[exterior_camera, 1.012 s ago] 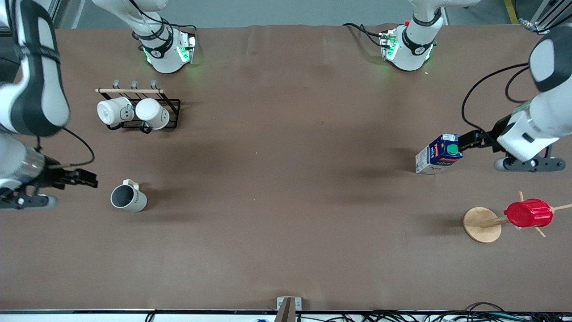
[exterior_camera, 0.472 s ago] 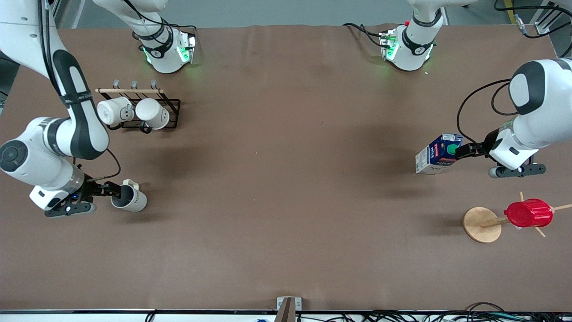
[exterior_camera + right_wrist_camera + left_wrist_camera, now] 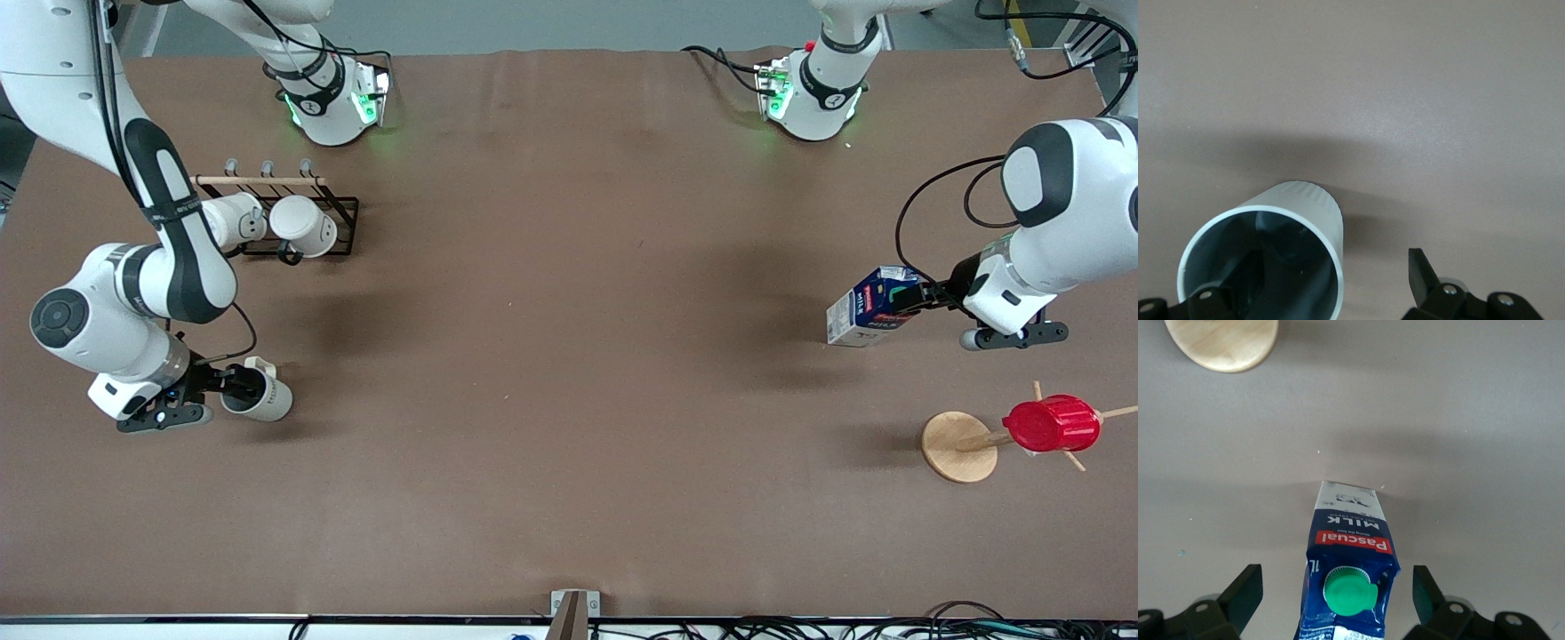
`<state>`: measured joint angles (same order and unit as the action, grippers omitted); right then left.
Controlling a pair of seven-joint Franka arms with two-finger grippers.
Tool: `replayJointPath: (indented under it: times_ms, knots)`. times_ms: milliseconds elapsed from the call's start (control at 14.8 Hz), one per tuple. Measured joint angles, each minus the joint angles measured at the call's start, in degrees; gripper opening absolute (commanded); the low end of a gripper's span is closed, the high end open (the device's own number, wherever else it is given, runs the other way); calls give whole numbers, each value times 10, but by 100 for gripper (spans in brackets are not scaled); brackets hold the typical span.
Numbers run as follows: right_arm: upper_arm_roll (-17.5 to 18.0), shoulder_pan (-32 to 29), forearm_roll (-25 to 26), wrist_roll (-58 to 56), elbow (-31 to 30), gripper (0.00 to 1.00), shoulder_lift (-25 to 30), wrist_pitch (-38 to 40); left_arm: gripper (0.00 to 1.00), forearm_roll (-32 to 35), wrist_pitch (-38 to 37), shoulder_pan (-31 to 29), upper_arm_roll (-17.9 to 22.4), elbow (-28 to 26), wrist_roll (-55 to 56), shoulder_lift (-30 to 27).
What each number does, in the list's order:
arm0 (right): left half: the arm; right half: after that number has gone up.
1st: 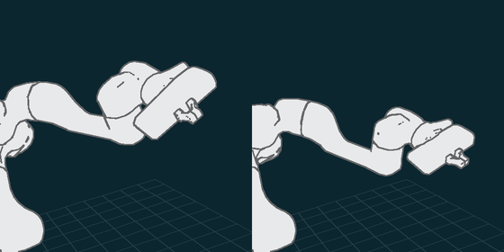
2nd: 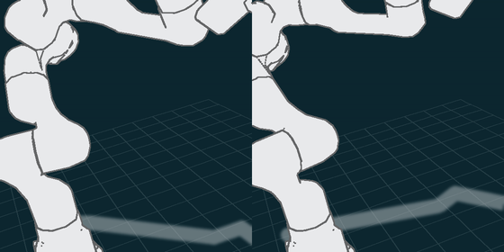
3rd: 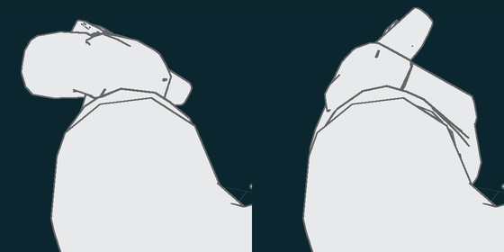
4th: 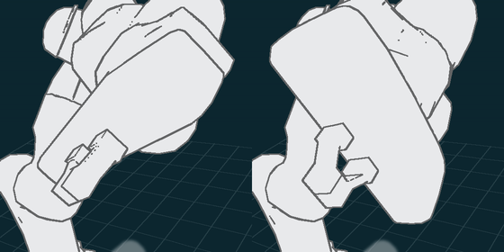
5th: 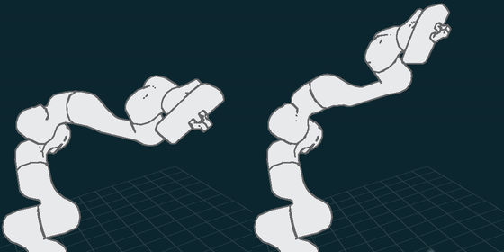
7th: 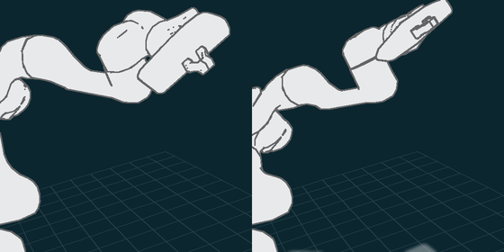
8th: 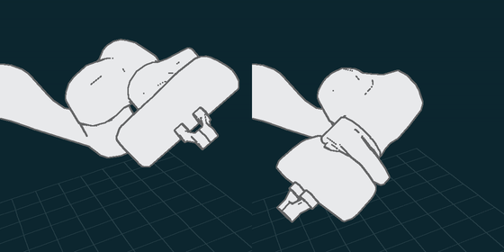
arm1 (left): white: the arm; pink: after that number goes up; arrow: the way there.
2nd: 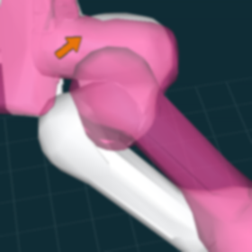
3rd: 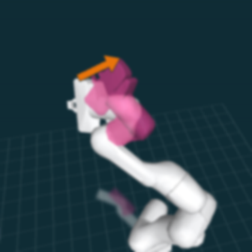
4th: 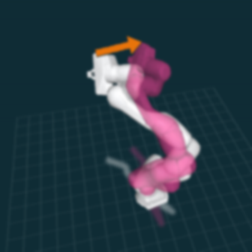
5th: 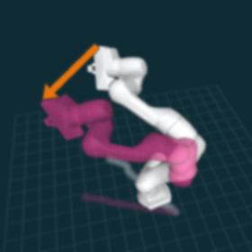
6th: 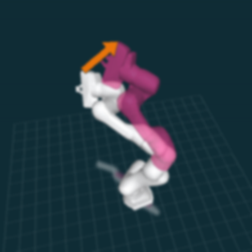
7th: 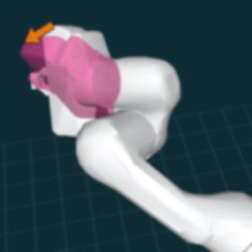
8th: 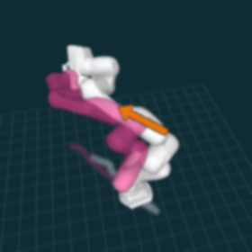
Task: Place cup and milk on table
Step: 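Grasp the white mug with the right gripper while the left gripper grasps the milk, then carry the mug with the right gripper while the left gripper carries the milk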
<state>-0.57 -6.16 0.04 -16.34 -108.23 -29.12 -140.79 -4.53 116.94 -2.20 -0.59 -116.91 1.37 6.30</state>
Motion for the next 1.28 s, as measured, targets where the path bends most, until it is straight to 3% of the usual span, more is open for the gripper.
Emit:
replayJointPath:
  times_ms: [67,135,742,1012,1215,1282]
  knots:
    - [0,1,0,0,0,9,-1,0,99,0,0,1,0,-5,0,0]
    - [1,2,0,0,-1,0,-1,0,99,0,0,1,-1,-10,0,0]
    - [3,6,0,0,7,0,-1,19,100,0,13,2,-11,-33,-4,23]
    - [15,46,0,79,99,0,17,185,100,0,15,2,-14,-34,-5,33]
    - [61,96,0,223,162,0,29,264,100,0,14,1,-14,-34,-14,33]
    - [76,116,1,274,172,0,29,268,95,0,14,1,-13,-34,-17,33]
